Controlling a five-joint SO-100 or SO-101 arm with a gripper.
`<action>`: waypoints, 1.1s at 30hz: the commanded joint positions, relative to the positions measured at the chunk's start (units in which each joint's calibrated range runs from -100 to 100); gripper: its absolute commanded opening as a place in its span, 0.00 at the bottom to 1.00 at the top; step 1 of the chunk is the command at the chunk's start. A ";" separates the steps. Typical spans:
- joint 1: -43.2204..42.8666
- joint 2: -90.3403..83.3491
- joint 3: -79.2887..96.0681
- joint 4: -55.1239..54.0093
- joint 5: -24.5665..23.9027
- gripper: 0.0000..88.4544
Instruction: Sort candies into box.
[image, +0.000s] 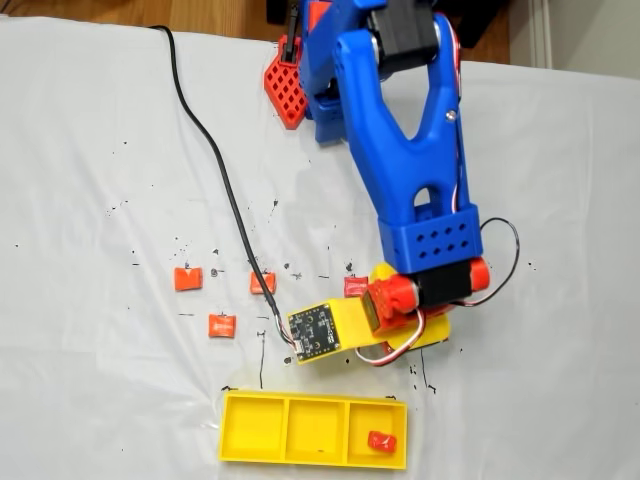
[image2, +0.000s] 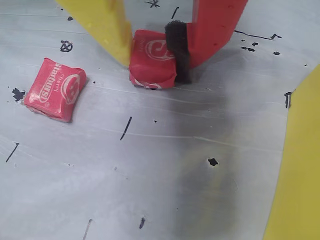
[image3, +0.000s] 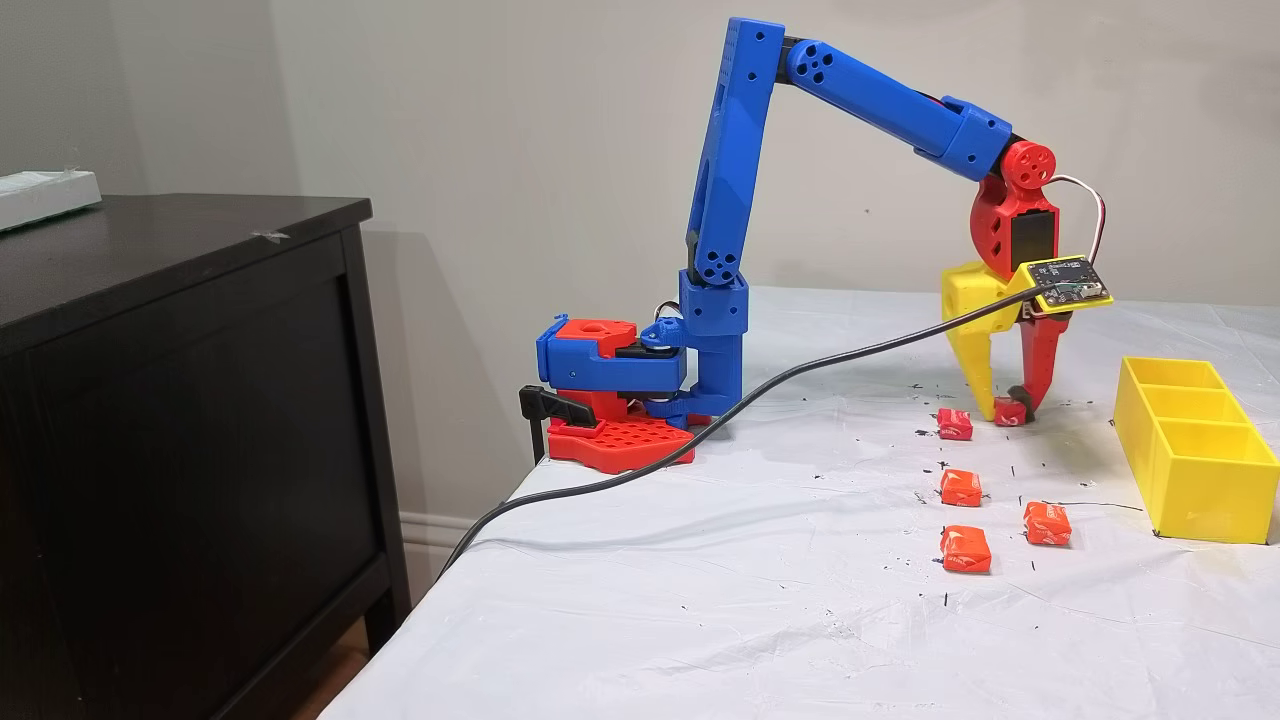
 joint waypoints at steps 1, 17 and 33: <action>0.45 -4.47 -1.84 -0.93 -0.93 0.00; 7.79 -24.32 -5.30 -2.08 0.93 0.00; 14.40 -9.82 -21.14 -3.72 4.88 0.00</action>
